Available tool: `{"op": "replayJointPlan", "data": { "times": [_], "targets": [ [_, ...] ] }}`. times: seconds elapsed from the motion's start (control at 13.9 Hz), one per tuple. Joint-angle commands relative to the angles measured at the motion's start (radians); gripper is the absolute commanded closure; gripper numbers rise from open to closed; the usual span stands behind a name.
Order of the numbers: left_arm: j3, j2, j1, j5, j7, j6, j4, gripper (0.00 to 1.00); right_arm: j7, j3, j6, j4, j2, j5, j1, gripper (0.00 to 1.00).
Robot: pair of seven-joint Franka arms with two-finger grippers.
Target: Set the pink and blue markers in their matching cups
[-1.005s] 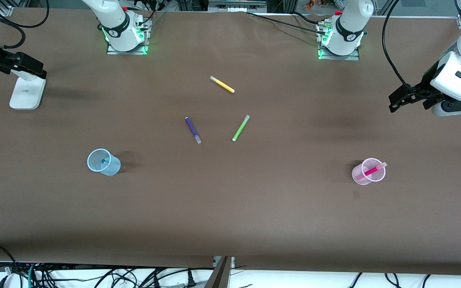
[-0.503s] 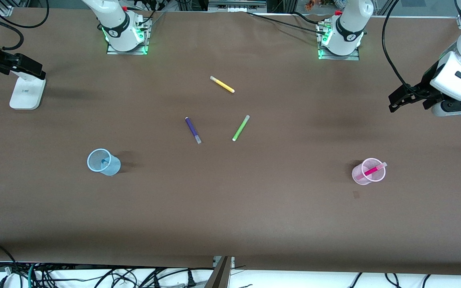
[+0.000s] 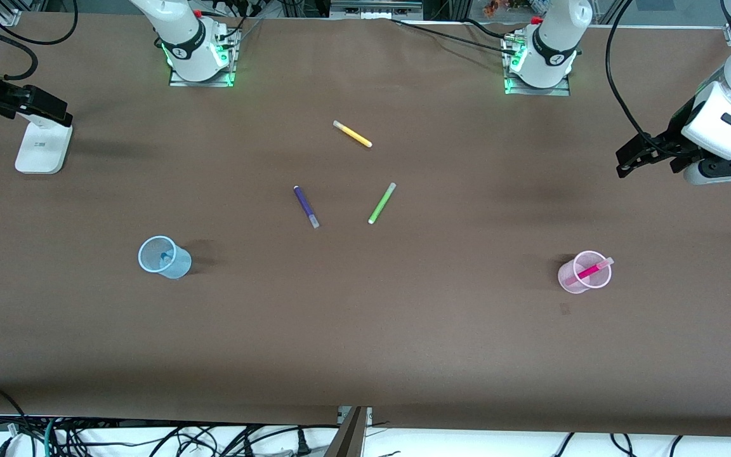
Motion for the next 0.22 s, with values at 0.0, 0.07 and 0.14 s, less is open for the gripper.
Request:
{"op": "replayJointPlan", "data": {
  "times": [0.0,0.07,0.14],
  "targets": [
    [0.001,-0.018,-0.004,0.002,0.003,-0.011,-0.013,0.0,0.013,0.003,-0.008,0.025,0.011,0.002,-0.002,0.0],
    [0.001,-0.018,-0.004,0.002,0.003,-0.011,-0.013,0.0,0.013,0.003,-0.007,0.025,0.011,0.002,-0.002,0.0],
    [0.001,-0.018,-0.004,0.002,0.003,-0.011,-0.013,0.0,0.013,0.003,-0.008,0.025,0.009,0.002,-0.002,0.0]
  ]
}}
